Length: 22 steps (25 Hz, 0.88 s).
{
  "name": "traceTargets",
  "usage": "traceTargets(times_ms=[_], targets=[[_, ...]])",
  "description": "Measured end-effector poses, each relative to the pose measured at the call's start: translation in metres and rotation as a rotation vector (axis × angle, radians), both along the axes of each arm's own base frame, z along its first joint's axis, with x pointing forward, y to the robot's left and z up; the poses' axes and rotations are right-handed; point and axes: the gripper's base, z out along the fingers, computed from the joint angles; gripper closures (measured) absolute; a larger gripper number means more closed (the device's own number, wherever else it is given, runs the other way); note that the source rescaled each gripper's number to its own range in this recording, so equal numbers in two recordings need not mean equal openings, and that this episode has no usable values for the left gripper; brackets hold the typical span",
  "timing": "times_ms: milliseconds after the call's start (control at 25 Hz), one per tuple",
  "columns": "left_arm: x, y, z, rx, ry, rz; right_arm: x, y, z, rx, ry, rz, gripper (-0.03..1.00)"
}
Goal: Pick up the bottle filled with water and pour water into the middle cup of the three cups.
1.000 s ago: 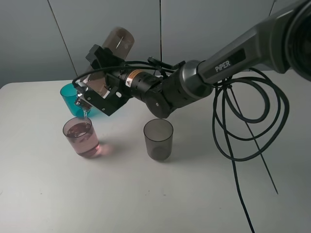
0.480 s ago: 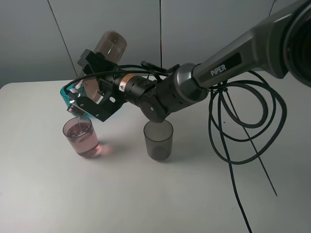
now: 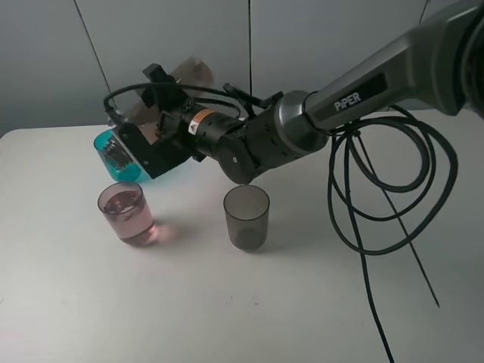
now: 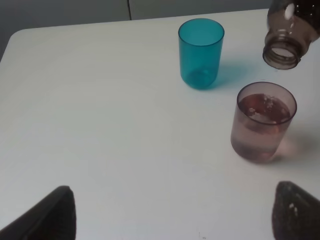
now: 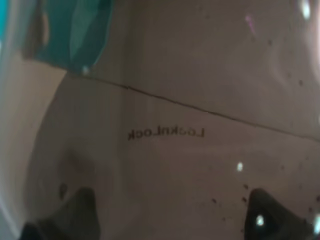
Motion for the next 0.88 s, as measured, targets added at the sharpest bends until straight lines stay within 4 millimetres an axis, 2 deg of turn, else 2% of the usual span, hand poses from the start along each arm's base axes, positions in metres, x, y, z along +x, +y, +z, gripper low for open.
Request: traceTargets(times_ms=[200, 440, 560, 720, 880], targets=[[0.0, 0.0, 0.0, 0.0, 0.0, 0.0, -0.001, -0.009, 0.019, 0.163, 0.327, -0.075, 0.96], [0.0, 0.0, 0.0, 0.0, 0.0, 0.0, 0.011, -0.041, 0.043, 0.272, 0.64, -0.23, 0.96], [0.0, 0.0, 0.0, 0.0, 0.0, 0.0, 0.021, -0.064, 0.053, 0.397, 0.768, -0.359, 0.96], [0.0, 0.0, 0.0, 0.0, 0.0, 0.0, 0.034, -0.104, 0.065, 0.694, 0.909, -0.515, 0.96], [0.0, 0.0, 0.0, 0.0, 0.0, 0.0, 0.04, -0.152, 0.063, 0.861, 0.973, -0.659, 0.96]])
